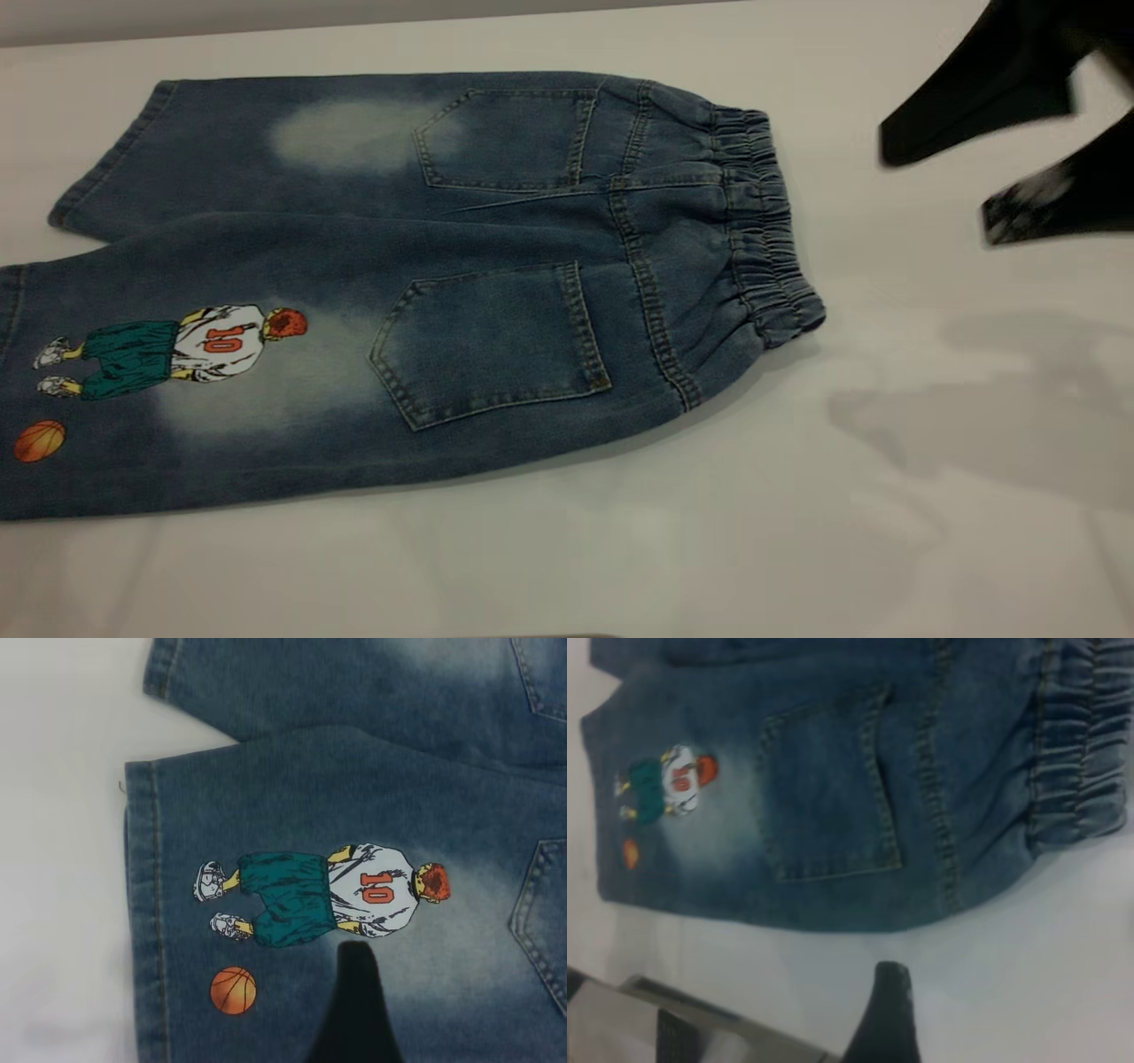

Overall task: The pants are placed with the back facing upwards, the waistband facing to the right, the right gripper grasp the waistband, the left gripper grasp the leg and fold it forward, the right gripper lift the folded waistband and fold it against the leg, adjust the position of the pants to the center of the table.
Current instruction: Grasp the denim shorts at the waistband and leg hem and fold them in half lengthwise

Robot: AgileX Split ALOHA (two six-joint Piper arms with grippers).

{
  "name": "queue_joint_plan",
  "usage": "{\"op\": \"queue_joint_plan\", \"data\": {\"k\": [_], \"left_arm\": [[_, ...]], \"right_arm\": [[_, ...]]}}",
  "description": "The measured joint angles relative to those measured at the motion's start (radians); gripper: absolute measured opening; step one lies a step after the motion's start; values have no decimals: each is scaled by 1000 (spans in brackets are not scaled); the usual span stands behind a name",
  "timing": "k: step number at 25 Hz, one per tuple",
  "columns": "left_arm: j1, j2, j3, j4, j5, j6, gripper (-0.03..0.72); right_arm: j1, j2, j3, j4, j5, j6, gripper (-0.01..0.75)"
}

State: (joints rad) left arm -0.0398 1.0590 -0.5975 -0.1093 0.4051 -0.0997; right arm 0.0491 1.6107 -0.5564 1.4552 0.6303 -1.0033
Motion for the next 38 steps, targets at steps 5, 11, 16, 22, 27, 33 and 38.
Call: {"op": "queue_joint_plan", "data": {"k": [5, 11, 16, 22, 27, 33, 38], "left_arm": [[0, 1, 0, 0, -3, 3, 525], [0, 1, 0, 0, -9, 3, 525], [0, 1, 0, 0, -10, 3, 525], [0, 1, 0, 0, -10, 3, 525], [0, 1, 0, 0, -10, 3, 525], [0, 1, 0, 0, -22, 3, 525], [0, 1, 0, 0, -25, 3, 525]], "right_arm": [[0, 180, 0, 205, 8, -184, 576], [0, 371, -29, 349, 83, -320, 576], [0, 469, -94, 362, 96, -333, 576], [0, 513, -157, 363, 96, -336, 576], [0, 550, -192, 365, 106, -334, 566], [6, 580, -197, 366, 137, -334, 526], [29, 611, -220, 368, 164, -334, 512]]}}
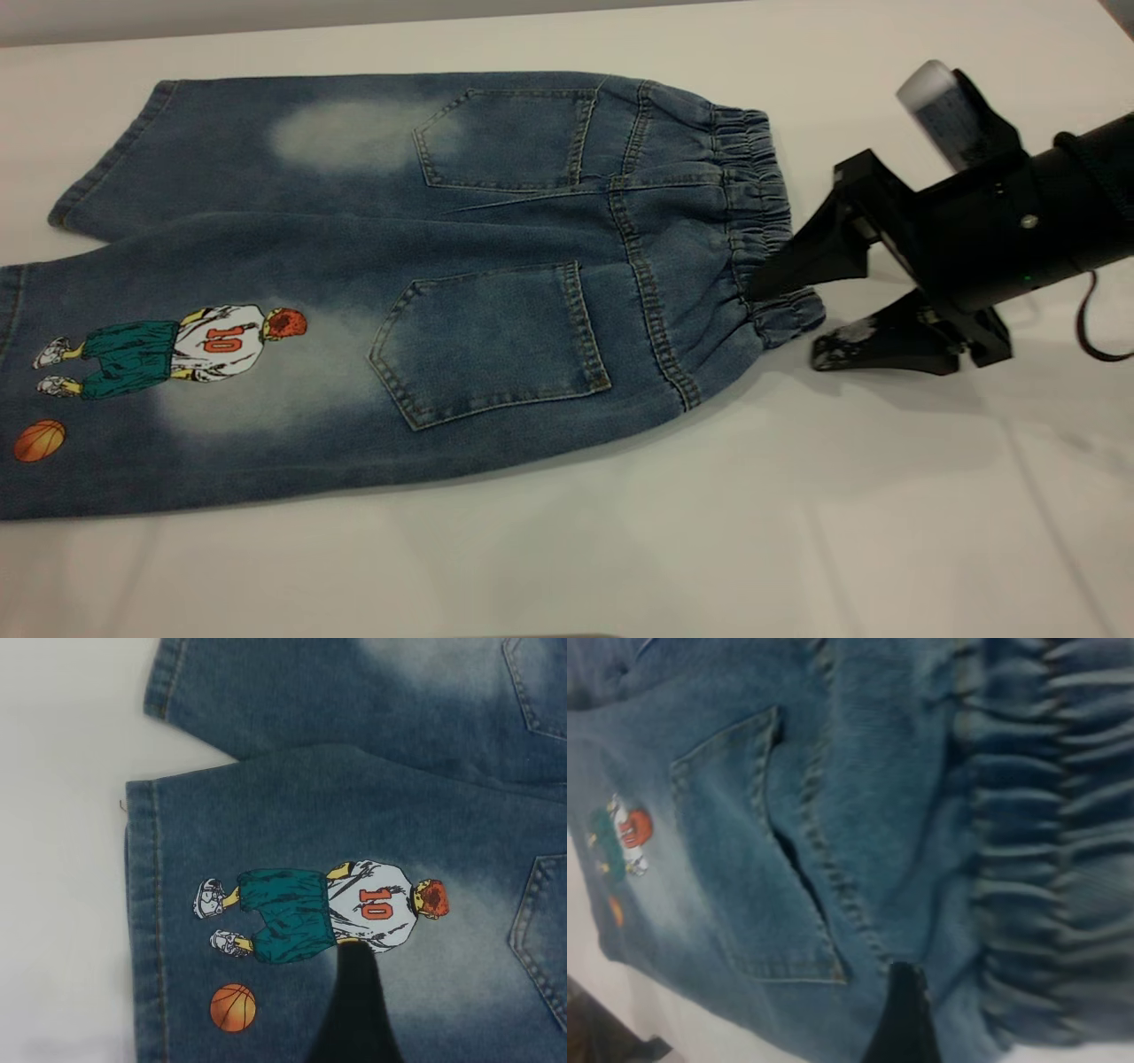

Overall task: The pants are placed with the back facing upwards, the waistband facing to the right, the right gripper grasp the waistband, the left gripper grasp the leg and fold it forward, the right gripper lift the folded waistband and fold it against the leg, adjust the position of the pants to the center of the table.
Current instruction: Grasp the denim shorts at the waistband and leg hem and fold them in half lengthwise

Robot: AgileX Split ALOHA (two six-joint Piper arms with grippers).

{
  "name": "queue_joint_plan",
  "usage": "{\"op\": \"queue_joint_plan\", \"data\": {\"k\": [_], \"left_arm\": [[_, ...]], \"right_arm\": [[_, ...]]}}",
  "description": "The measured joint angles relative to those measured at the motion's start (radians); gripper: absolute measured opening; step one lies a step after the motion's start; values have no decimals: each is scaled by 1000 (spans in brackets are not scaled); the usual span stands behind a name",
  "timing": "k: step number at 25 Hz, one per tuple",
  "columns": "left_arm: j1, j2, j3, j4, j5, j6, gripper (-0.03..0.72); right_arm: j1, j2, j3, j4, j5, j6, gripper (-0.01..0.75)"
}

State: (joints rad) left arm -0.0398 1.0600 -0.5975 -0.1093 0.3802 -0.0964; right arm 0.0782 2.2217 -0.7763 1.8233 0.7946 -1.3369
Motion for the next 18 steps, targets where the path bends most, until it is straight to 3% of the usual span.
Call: {"op": "queue_joint_plan", "data": {"k": [3, 6, 12, 18], "left_arm": [[0, 0, 0, 0, 0, 0, 525], [0, 0, 0, 0, 0, 0, 525], [0, 0, 0, 0, 6, 0, 525], [0, 21, 9, 52, 118, -55, 525]], "right_arm": [[4, 10, -16, 0, 1, 0, 468], [4, 11, -17, 0, -19, 0, 373], [4, 11, -17, -1, -27, -8, 61], [4, -16, -17, -27, -24, -10, 39]]}}
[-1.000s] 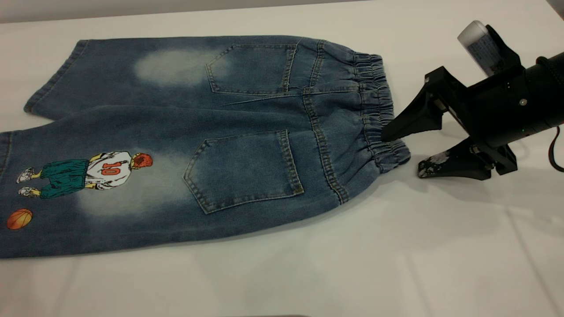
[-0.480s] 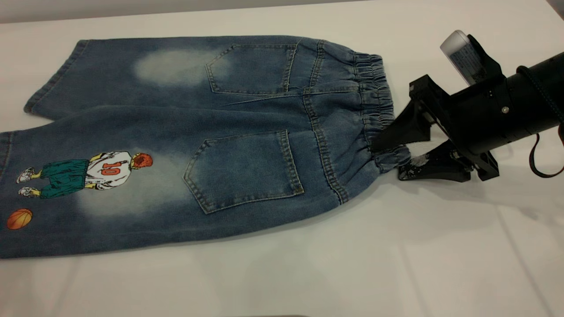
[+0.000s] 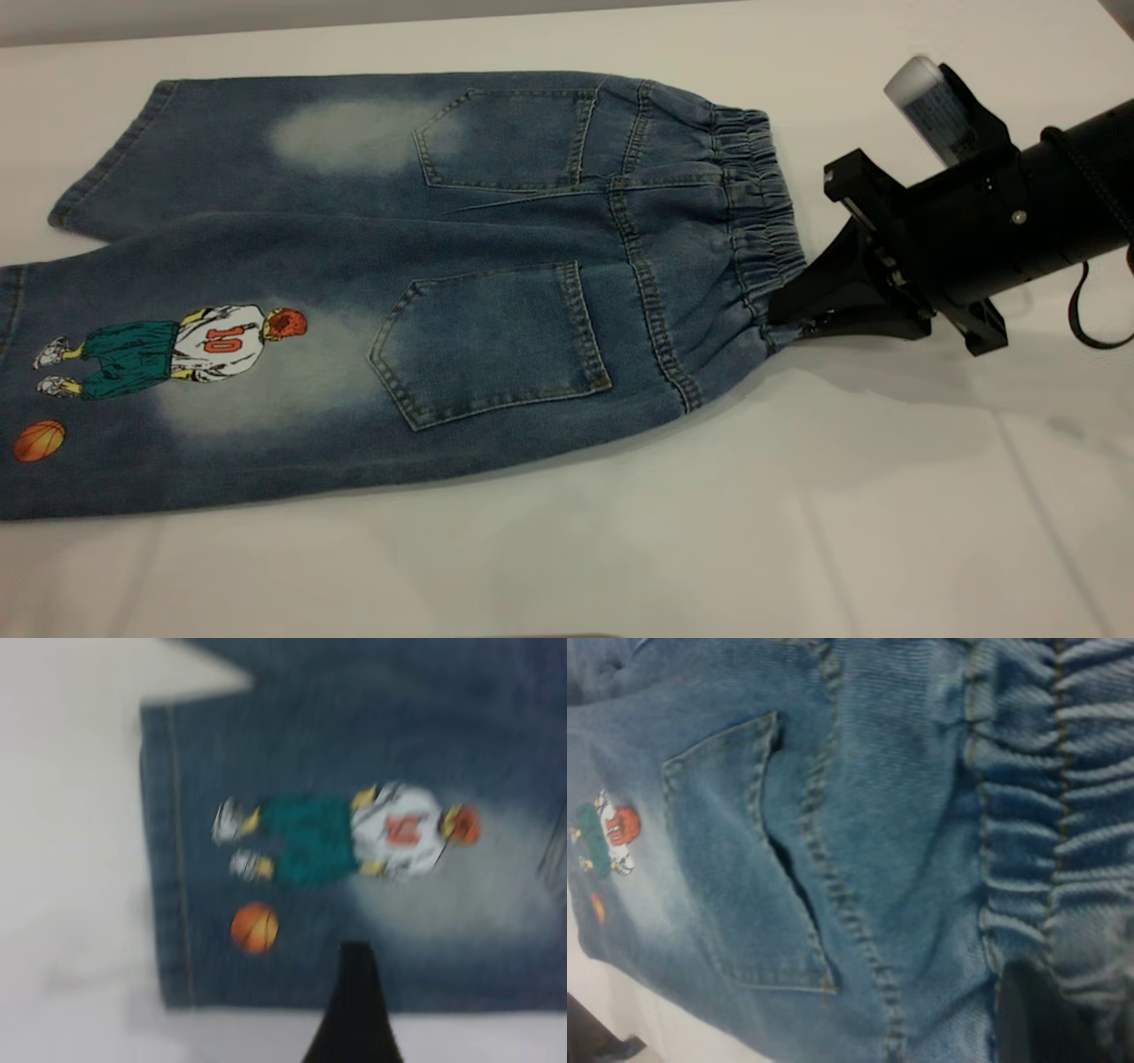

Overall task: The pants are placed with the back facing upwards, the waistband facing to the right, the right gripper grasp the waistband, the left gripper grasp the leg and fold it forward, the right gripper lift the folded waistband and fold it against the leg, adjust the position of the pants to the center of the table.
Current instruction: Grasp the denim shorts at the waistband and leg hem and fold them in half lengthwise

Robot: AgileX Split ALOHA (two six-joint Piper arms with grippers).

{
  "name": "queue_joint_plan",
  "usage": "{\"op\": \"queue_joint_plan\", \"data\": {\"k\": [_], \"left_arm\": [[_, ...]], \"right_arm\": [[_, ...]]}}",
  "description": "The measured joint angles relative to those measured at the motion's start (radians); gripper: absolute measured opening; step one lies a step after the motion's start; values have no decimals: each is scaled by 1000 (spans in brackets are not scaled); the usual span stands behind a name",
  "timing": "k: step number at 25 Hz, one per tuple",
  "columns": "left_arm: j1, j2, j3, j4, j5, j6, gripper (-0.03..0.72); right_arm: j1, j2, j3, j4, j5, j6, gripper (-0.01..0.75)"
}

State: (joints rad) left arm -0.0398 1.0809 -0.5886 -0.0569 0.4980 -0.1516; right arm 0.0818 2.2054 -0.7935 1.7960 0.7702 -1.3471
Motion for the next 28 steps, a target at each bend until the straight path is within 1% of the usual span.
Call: {"op": "queue_joint_plan", "data": {"k": [3, 5, 9, 11, 14, 18, 22, 25, 28], "left_arm": [[0, 38, 42, 75, 39, -94, 525], [0, 69, 71, 159, 46, -188, 525], [0, 135, 84, 358, 48, -446, 525], [0, 171, 84, 452, 48, -545, 525], [0, 227, 84, 541, 28, -649, 525], [2, 312, 84, 575, -60, -681, 525], [46, 412, 84, 580, -155, -682, 525], [76, 481, 84, 581, -180, -682, 525], [80, 550, 84, 582, -213, -682, 525]], "right_arm": [[0, -13, 0, -7, 1, 0, 39], [0, -14, 0, -11, 2, 0, 39], [0, -14, 0, -20, 2, 0, 39], [0, -14, 0, -24, 2, 0, 39], [0, -14, 0, -27, 2, 0, 39], [0, -14, 0, -37, 2, 0, 39], [0, -14, 0, -49, 2, -1, 39], [0, -14, 0, -51, 4, -2, 39], [0, -14, 0, -51, 5, -3, 38]]}}
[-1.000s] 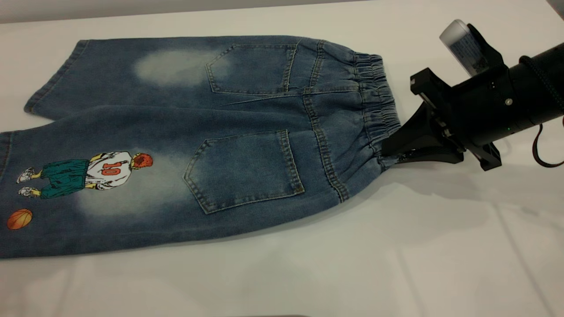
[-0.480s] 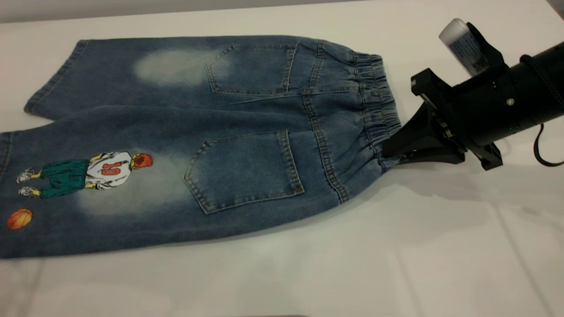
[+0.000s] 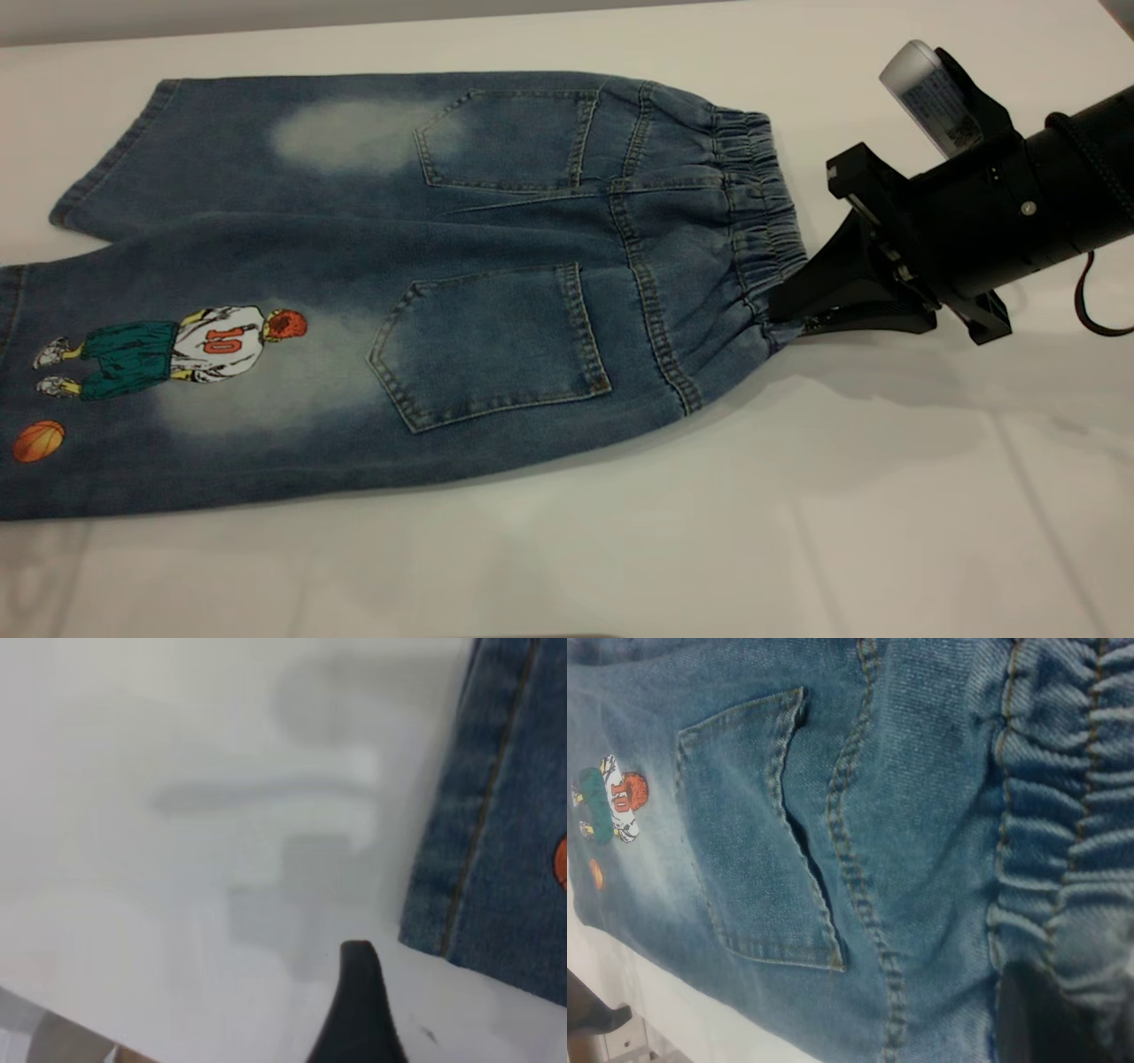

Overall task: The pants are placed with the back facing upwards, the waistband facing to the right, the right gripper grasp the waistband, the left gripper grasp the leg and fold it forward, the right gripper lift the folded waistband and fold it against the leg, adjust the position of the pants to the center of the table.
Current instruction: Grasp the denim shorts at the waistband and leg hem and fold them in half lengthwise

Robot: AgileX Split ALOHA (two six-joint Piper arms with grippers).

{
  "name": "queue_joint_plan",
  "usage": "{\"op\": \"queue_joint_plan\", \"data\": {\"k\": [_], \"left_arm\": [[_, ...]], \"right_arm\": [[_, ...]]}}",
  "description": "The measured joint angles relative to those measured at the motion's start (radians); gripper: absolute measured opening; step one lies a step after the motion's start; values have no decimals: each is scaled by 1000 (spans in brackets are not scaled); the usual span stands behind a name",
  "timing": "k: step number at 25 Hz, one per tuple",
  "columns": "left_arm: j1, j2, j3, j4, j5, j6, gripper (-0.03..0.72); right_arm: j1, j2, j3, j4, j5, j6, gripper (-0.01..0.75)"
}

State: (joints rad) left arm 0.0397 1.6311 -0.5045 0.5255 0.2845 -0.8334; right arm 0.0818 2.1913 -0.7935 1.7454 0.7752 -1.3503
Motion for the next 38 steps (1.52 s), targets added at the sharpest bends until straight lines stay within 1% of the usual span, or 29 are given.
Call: {"op": "queue_joint_plan", "data": {"k": [6, 9, 19, 24, 26, 27, 29, 33, 34, 35, 36, 38], "left_arm": [[0, 156, -1, 2, -110, 0, 525], [0, 227, -1, 3, -138, 0, 525], [0, 268, -11, 101, -147, 2, 524], [0, 269, -12, 109, -143, 20, 521], [0, 270, -12, 114, -140, 21, 507], [0, 270, -12, 119, -140, 22, 493], [0, 275, -12, 131, -149, 23, 432], [-1, 278, -13, 141, -176, 24, 221], [-1, 281, -13, 143, -184, 24, 143], [-1, 282, -13, 146, -191, 24, 85], [-1, 283, -13, 148, -195, 24, 56], [-1, 282, -13, 148, -197, 24, 39]], "right_arm": [[0, 0, 0, -1, 0, 0, 37], [0, 0, 0, -1, 0, 0, 37], [0, 0, 0, -3, 1, 0, 37], [0, 0, 0, -3, 2, 0, 37], [0, 0, 0, -3, 2, 0, 37], [0, 0, 0, -3, 2, 0, 37], [0, 0, 0, -3, 2, 0, 37], [0, 0, 0, -5, 4, 0, 37], [0, 0, 0, -5, 5, 0, 37], [0, 0, 0, -6, 8, 0, 37], [0, 0, 0, -7, 10, 0, 37], [0, 0, 0, -7, 11, 0, 37]]}}
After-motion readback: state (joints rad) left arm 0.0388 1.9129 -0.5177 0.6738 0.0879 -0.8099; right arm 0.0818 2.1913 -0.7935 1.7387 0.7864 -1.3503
